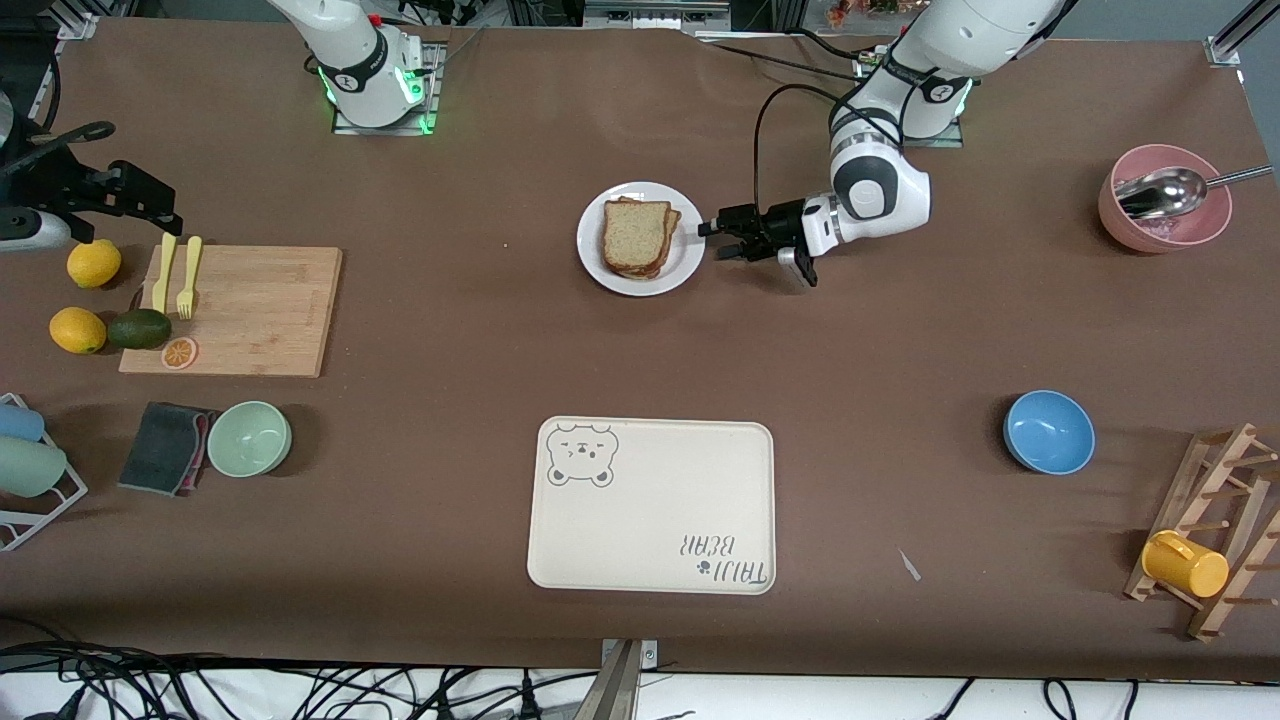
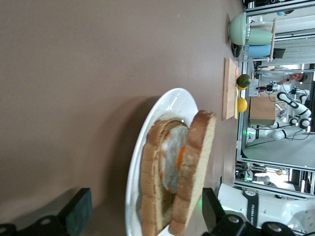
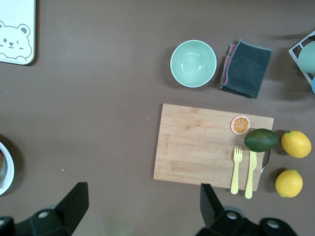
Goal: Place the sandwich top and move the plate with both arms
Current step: 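Move the left gripper to the plate rim and grasp it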
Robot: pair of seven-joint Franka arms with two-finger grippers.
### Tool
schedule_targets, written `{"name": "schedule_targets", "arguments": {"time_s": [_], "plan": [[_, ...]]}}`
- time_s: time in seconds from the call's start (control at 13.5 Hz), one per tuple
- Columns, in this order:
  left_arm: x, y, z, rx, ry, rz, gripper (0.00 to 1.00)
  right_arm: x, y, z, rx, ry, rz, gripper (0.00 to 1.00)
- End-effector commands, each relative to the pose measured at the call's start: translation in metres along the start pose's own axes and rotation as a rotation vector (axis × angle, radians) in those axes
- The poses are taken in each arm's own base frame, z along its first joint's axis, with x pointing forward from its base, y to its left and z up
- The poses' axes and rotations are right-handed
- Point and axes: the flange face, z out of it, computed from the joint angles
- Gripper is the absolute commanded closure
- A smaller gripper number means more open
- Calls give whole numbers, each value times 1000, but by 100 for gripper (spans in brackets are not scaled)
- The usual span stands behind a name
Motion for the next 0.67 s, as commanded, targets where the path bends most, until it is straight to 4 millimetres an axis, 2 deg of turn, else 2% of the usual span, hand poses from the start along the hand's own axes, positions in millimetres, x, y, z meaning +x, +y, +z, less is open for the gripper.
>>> {"name": "schedule_targets", "arguments": {"time_s": [0.0, 0.15, 0.3, 0.45, 0.52, 0.59], "plan": [[-13, 0, 16, 6, 35, 19, 5, 0, 1, -5, -4, 4, 13, 0], [-12, 0, 16, 12, 44, 15, 10, 0, 1, -5, -4, 4, 13, 0], [-12, 1, 17, 11, 45, 16, 20, 0, 1, -4, -4, 0, 13, 0], [-13, 1, 19, 12, 45, 13, 40, 0, 0, -5, -4, 1, 12, 0], [-18, 4, 24, 10, 41, 10, 46, 0, 0, -5, -4, 1, 12, 0], [-19, 4, 25, 11, 42, 7, 48, 0, 0, -5, -4, 1, 12, 0]]}}
